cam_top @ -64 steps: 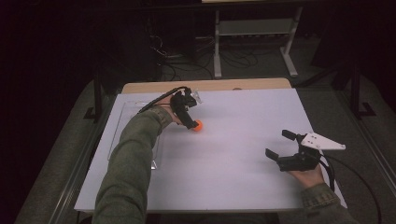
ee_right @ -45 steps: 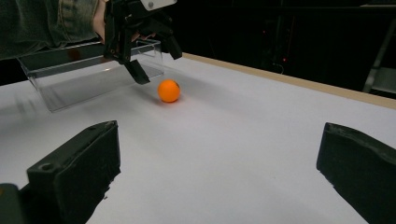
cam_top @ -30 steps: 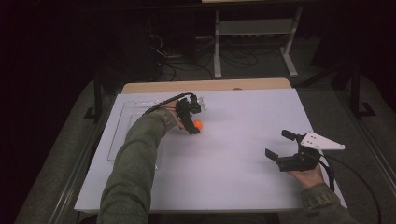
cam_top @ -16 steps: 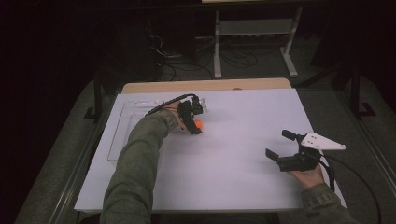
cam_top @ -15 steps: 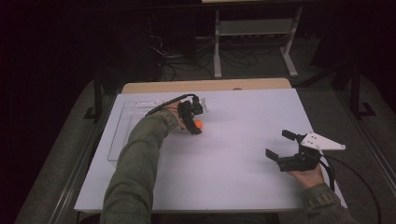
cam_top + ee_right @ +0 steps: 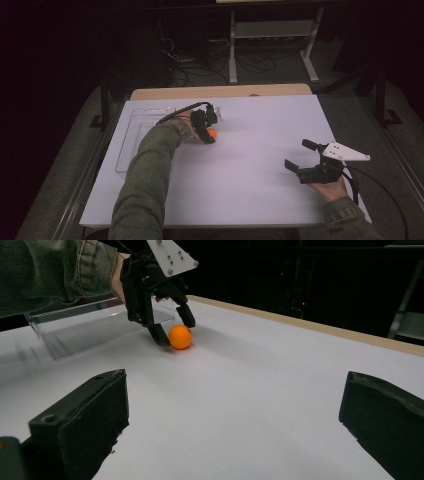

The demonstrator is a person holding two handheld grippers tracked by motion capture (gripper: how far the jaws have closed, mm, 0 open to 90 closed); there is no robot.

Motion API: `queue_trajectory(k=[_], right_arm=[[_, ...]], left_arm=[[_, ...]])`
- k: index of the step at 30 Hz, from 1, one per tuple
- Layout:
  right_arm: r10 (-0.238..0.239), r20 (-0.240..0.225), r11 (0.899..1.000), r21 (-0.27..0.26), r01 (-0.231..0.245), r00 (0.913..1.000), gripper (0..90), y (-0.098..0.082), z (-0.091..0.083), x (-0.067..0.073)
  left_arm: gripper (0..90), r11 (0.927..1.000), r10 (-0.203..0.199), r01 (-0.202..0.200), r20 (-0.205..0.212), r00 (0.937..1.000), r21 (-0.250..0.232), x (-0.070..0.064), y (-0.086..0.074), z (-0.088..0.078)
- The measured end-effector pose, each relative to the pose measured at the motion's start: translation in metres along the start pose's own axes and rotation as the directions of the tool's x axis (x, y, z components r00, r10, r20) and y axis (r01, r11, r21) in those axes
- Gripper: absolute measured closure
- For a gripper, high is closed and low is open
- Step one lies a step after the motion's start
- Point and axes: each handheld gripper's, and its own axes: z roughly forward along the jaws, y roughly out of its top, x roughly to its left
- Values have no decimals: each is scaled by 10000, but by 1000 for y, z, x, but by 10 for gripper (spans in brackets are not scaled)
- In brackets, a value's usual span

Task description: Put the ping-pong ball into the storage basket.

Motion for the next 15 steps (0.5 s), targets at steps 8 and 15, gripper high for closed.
queue_trajectory(k=[8,15], right_arm=[[19,-2,10000,-9,-19,10000,0,0,0,0],[-2,-5,10000,3,2,10000,0,0,0,0]], left_arm=[[346,10000,-42,42,-24,10000,-21,-1,1,2],[401,10000,-69,69,5,10000,15,0,1,3]])
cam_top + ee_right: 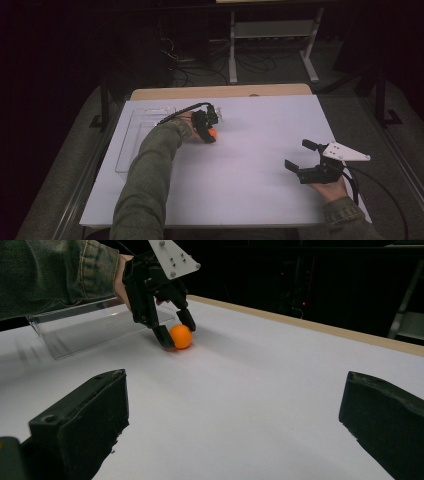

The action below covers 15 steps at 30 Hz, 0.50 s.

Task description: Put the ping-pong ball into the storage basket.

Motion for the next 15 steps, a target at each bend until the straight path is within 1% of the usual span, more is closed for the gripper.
queue_trajectory(k=[4,7,10,15], right_arm=[[-4,6,10000,-11,4,10000,0,0,0,0],[68,-44,10000,-45,-68,10000,0,0,0,-1],[79,-24,9999,-70,-79,10000,0,0,-1,-1],[77,-27,10000,-43,-77,10000,0,0,-1,-1]], left_arm=[[432,10000,31,-31,36,10000,14,0,0,1],[455,10000,-17,18,127,9999,-73,1,0,0],[488,9999,-11,13,129,9999,-123,2,0,-1],[501,9998,-5,7,91,10000,-178,3,-1,-3]])
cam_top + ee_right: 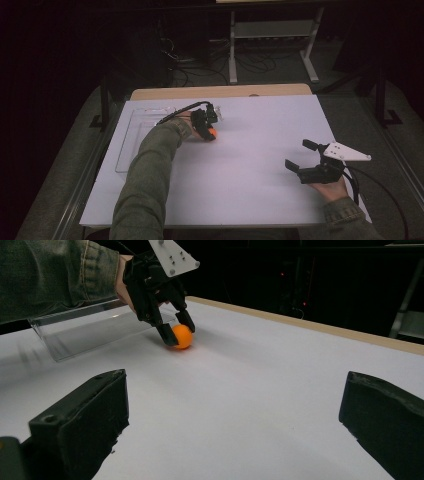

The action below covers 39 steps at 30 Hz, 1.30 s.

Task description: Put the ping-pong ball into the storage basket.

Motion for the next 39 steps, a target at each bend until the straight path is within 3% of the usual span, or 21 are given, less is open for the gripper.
queue_trajectory(k=[10,25,39], right_arm=[[-12,9,10000,-9,12,10000,0,0,0,0],[-19,13,10000,38,19,10000,0,0,0,1],[-46,33,10000,56,45,10000,0,0,0,1]], left_arm=[[502,10000,-2,2,-2,10000,-67,-1,0,-6],[502,9991,-206,199,-207,9996,-367,-2,-5,-30],[502,9983,-13,-3,-275,9996,-580,-11,-3,-48]])
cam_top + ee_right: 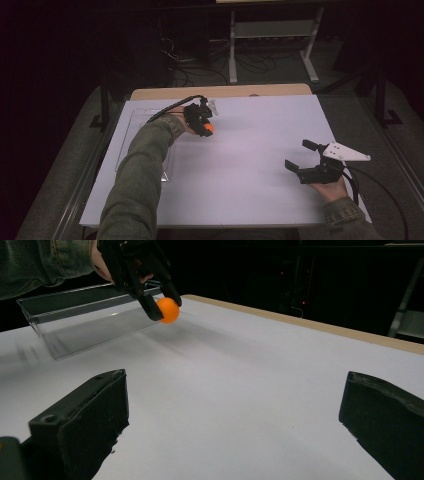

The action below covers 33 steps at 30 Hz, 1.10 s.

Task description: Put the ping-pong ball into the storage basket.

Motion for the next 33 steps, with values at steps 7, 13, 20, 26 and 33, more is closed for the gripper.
queue_trajectory(k=[7,13,20,26,33], right_arm=[[-5,6,10000,15,5,10000,0,0,0,0],[-31,5,10000,66,30,10000,0,0,1,0],[-14,-24,9999,141,15,10000,0,-1,1,1],[-4,-39,9999,130,4,10000,0,-1,1,1],[-32,-38,9999,164,33,10000,0,-2,2,1]], left_arm=[[503,9999,146,-147,-97,9998,-90,-3,1,-11],[502,9997,124,-128,-198,9997,-217,-5,1,-20],[502,9996,157,-163,-279,9995,-215,-5,2,-29],[502,9996,188,-196,-355,9992,-224,-6,3,-36],[503,9993,289,-298,-395,9988,-221,-10,5,-46]])
